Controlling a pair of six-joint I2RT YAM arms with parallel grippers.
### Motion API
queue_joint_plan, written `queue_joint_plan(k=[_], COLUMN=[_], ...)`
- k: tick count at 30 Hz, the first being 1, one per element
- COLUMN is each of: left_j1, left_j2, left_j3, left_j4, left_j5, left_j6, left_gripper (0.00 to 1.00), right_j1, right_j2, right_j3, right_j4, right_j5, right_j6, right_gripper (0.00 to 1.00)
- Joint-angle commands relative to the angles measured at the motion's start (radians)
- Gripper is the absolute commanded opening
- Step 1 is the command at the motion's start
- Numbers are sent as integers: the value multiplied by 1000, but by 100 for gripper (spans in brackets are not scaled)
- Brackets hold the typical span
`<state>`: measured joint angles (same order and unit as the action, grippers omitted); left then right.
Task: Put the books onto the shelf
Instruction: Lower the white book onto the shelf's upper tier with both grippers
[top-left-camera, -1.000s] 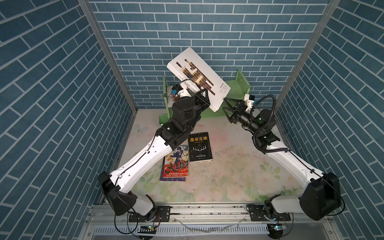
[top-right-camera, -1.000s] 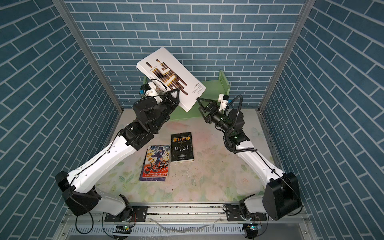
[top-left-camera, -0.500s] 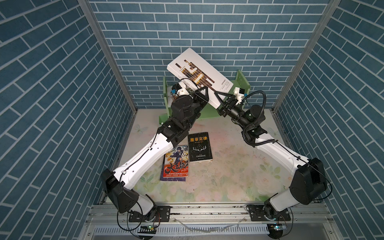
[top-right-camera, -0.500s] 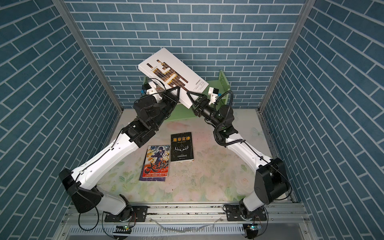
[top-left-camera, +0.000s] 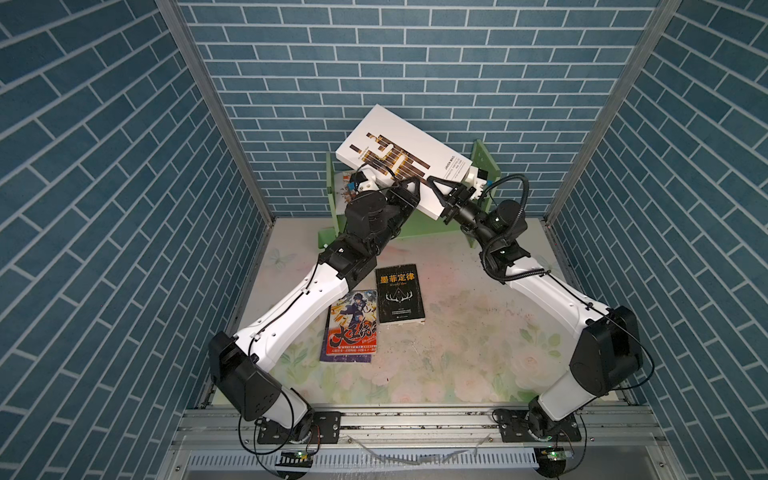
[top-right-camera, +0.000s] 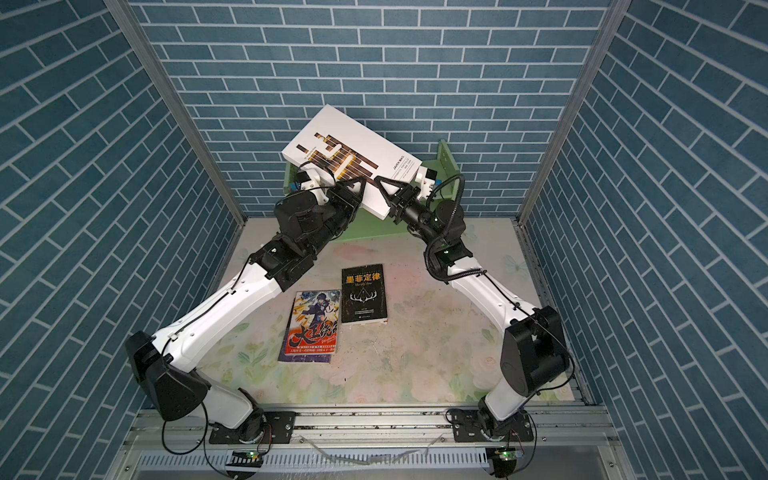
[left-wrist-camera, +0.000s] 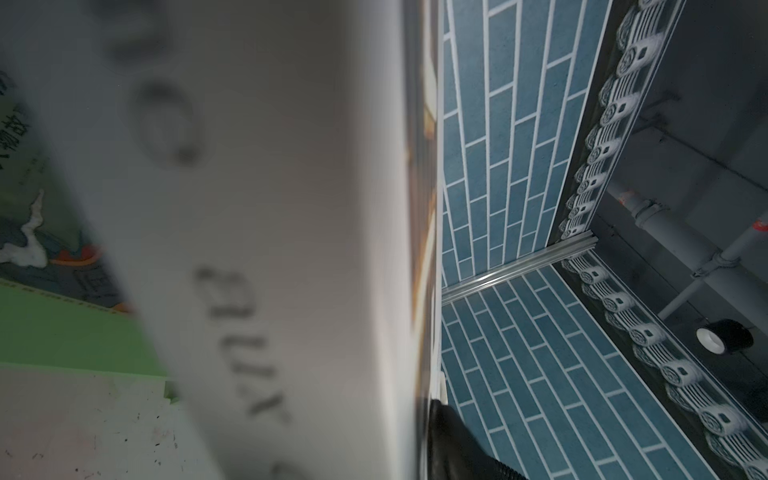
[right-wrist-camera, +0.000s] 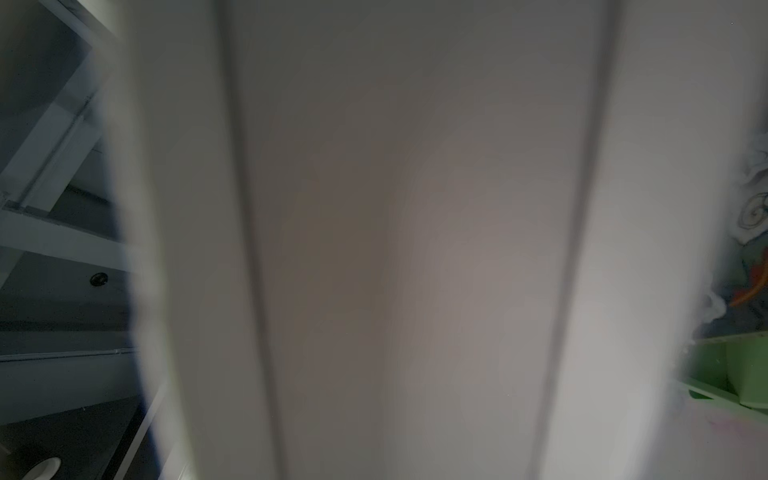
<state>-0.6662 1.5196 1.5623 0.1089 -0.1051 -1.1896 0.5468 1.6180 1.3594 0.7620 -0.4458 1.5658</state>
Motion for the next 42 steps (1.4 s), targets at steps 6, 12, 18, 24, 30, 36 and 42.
queue_joint_plan(k=[6, 12, 18, 24, 30, 36, 42], left_j1=[101, 230, 308, 327, 330, 344, 349], left_j2=[-61, -110, -60, 11, -19, -81, -149], left_j3=[-52, -133, -108, -79, -122, -179, -205], left_j4=[53, 89, 158, 236, 266, 262, 207], left_j5=[115, 267, 458, 562, 540, 485, 375], left_j6=[4, -26, -68, -149, -148, -140, -101], left_gripper=[90, 97, 94, 79, 55, 37, 26], right_j1=[-58, -148, -191, -203, -207, -209, -187], right_j2=[-21, -62, -65, -27, -7, 0, -23], right_j3=[-3, 28, 89, 162, 177, 148, 60], right_j4=[-9, -83, -195, -215, -219, -212, -247], right_j5=[-115, -281, -433, -480, -471, -412, -266], right_j6=[-12, 9, 11, 33, 36, 35, -11], right_gripper=[14, 15, 15, 15, 15, 29, 74])
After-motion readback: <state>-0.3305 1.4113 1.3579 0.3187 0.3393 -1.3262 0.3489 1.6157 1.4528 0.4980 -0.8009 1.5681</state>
